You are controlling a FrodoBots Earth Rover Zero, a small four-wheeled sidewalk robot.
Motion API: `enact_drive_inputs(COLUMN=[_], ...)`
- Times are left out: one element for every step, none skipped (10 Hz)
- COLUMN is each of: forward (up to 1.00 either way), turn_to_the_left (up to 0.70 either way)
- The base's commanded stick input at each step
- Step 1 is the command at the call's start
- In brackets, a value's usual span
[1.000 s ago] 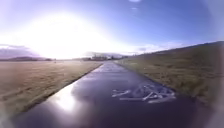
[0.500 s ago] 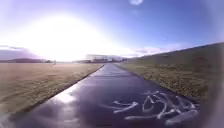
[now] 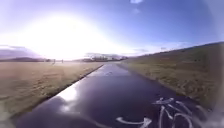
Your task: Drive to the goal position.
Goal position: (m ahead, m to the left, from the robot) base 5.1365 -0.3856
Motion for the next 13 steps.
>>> enact_drive_inputs(forward=[1.00,1.00,1.00,1.00,1.00,1.00,1.00,1.00,1.00,1.00,1.00,1.00,1.00], turn_to_the_left=[0.00,0.00,0.00,0.00,0.00,-0.03,-0.04,-0.04,-0.13,-0.17,-0.17,-0.04,0.00])
